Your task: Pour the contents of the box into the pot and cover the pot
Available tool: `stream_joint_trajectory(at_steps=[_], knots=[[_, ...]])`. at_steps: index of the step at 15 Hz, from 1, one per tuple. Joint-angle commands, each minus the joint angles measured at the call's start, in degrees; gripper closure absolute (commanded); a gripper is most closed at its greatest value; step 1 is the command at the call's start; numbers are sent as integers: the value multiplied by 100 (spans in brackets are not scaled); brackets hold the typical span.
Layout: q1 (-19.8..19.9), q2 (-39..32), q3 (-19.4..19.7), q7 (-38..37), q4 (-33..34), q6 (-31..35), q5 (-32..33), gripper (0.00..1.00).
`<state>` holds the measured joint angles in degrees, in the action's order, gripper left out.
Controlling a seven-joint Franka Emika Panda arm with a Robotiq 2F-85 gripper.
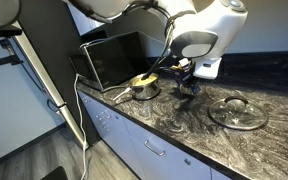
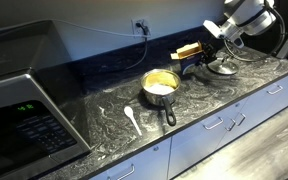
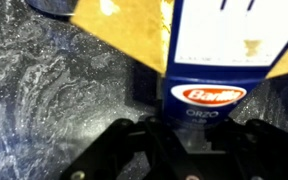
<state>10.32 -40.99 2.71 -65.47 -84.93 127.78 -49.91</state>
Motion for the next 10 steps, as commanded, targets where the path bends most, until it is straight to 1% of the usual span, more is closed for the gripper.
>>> stream_joint_trajectory(at_steps=[1, 5, 6, 7, 8, 9, 10], knots=[[-81, -388, 87, -411, 579, -147, 71, 90], [-59, -618, 84, -698, 885, -274, 142, 90], [-44, -650, 71, -722, 929, -303, 140, 59], [-28, -680, 62, -738, 962, -315, 133, 39], [-17, -702, 58, -732, 975, -303, 125, 34], [-3, -725, 54, -745, 993, -303, 119, 34], [8, -731, 53, -737, 979, -278, 112, 28]])
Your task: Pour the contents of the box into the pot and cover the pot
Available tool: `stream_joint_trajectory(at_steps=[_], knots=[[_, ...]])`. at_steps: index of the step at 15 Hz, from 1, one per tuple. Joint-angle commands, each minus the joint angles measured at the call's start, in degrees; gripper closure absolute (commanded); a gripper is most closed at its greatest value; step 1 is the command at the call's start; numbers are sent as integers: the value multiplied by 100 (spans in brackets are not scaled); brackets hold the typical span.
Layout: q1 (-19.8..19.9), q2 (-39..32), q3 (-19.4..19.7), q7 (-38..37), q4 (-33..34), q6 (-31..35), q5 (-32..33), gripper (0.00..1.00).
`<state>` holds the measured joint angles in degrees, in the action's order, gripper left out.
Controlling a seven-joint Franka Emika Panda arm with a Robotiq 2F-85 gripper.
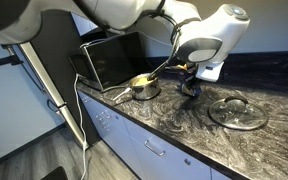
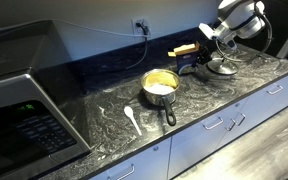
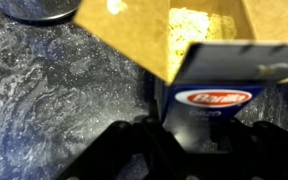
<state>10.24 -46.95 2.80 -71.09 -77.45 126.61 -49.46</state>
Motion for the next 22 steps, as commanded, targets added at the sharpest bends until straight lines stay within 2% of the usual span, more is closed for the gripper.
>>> stream_joint_trajectory(at_steps=[1, 4, 8, 12, 22], knots=[[13, -133, 55, -162, 208, -129, 79, 21], [-21, -24, 128, -115, 40, -7, 154, 0], [-90, 259, 260, -9, -278, 256, 430, 0], [-244, 736, 450, 5, -756, 528, 1049, 0], [-649, 2228, 881, -350, -2699, 1431, 2963, 0]])
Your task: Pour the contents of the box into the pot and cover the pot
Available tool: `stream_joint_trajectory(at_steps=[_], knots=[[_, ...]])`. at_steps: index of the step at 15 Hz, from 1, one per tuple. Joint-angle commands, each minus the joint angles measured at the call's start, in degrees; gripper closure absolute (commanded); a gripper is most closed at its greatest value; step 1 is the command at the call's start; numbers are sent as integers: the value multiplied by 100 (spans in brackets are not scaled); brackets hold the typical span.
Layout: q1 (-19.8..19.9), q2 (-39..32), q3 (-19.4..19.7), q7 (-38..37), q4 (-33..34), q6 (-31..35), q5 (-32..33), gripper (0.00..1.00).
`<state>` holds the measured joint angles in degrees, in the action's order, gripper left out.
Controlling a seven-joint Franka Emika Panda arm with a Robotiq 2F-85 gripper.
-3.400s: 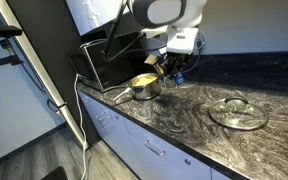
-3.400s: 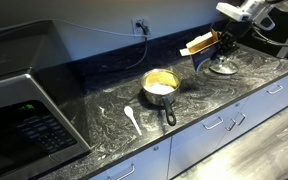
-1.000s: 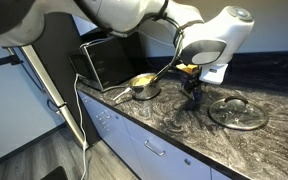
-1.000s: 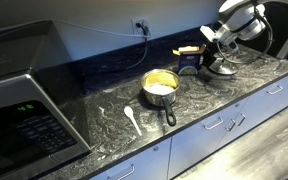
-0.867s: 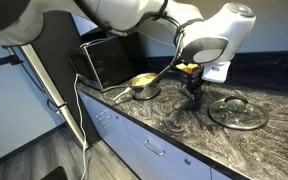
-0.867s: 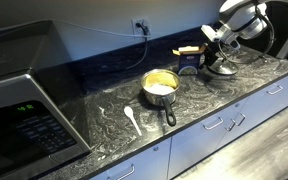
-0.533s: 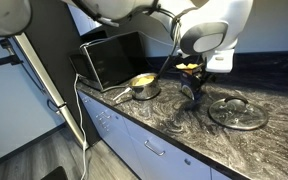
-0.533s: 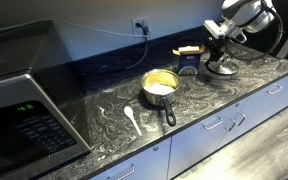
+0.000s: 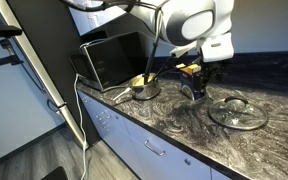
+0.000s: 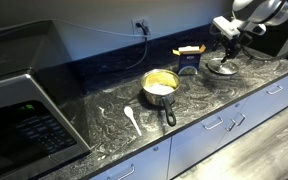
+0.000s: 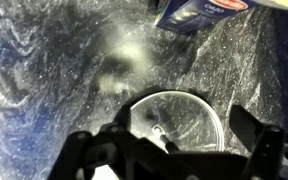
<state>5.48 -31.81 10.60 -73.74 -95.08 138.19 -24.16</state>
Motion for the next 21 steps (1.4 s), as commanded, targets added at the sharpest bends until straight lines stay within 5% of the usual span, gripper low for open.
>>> stream_joint_trajectory(at_steps=[1, 9, 12, 13, 18, 21], knots=[[-153, 932, 33, 173, -1181, 182, 591, 0], [-465, 2732, -273, 1330, -2918, -562, 1984, 0], [-510, 3141, -606, 2017, -3015, -895, 1797, 0], [-412, 2751, -533, 1624, -2781, -738, 1888, 0], [-453, 3041, -687, 1846, -2908, -858, 1872, 0], [-581, 3205, -856, 2602, -3061, -538, 1897, 0]])
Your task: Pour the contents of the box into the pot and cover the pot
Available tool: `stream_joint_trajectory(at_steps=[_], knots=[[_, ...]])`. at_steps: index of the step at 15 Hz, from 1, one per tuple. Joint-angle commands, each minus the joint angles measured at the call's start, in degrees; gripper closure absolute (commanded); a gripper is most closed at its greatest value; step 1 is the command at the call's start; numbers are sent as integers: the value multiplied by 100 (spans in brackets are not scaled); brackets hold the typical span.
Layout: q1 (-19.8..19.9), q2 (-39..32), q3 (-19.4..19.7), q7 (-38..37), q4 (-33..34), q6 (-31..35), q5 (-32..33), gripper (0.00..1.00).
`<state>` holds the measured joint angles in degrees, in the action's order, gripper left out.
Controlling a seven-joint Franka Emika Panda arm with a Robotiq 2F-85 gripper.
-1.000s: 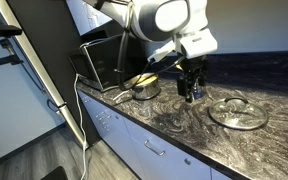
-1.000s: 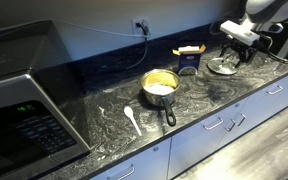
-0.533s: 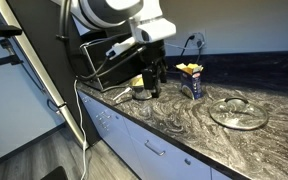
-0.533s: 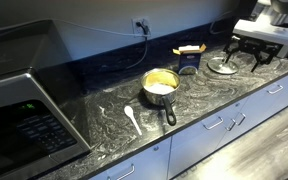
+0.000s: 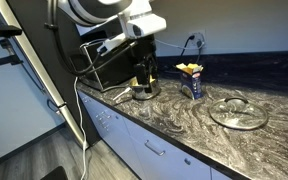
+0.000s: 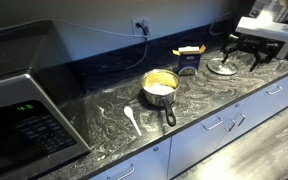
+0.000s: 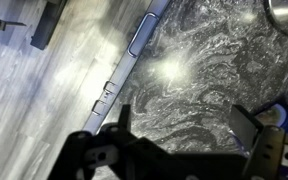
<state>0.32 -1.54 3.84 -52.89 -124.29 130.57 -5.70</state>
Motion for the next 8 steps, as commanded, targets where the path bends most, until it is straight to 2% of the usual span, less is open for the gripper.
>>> stream_joint_trajectory(at_steps=[1, 8], knots=[[-107, 272, -253, 733, -205, 246, 62, 0], [-655, 426, -1014, 1534, -101, 218, 216, 0]])
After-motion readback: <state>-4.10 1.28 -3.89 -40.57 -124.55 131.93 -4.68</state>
